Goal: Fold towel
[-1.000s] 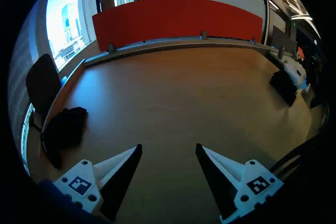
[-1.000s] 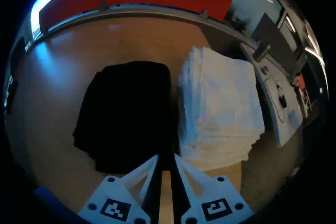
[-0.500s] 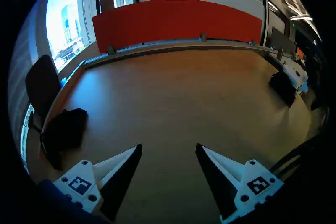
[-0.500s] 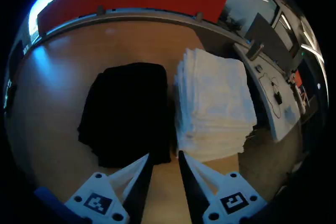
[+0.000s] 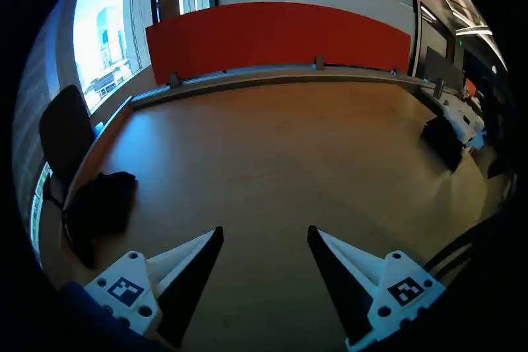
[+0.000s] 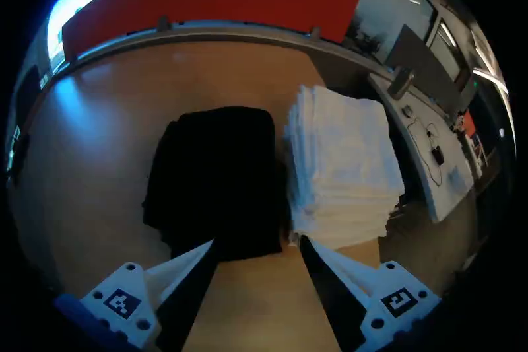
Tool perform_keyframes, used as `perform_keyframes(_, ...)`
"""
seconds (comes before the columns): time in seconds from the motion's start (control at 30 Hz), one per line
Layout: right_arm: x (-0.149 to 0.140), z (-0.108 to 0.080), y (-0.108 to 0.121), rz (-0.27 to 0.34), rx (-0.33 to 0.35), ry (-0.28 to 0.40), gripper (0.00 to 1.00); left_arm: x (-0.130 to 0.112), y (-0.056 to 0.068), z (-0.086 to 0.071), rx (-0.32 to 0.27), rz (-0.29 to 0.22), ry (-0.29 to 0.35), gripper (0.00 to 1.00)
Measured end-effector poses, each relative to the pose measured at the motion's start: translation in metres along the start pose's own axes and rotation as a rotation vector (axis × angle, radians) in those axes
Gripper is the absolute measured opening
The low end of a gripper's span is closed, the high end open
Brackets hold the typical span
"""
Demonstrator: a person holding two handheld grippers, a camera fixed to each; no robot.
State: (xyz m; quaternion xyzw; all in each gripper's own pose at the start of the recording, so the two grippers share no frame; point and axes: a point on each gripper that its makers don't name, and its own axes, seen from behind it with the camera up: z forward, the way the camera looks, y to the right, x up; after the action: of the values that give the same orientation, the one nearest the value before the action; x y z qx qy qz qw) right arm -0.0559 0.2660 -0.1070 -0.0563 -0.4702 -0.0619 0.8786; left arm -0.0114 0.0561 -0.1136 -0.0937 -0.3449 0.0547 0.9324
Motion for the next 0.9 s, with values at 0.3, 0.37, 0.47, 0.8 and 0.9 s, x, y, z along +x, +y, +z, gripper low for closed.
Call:
perform_keyframes(0.3, 0.011, -0.011, -0.012, 0.017, 0.004, 0.062, 0.98, 0.003, -0.003, 0.000, 0.002, -0.007, 0.012, 0.94)
perform_keyframes(0.37, 0.013, -0.014, -0.016, 0.018, 0.010, 0.079, 0.98, 0.003, -0.003, 0.000, 0.001, -0.009, 0.013, 0.94)
perform_keyframes(0.47, 0.015, -0.017, -0.019, 0.018, 0.010, 0.099, 0.98, 0.006, -0.003, 0.001, -0.002, -0.012, 0.018, 0.94)
perform_keyframes(0.8, 0.048, -0.036, -0.040, 0.082, 0.034, 0.266, 0.98, 0.020, -0.003, 0.005, -0.007, -0.019, 0.055, 0.94)
perform_keyframes(0.9, 0.061, -0.043, -0.046, 0.104, 0.035, 0.326, 0.98, 0.026, -0.003, 0.006, -0.010, -0.018, 0.070, 0.94)
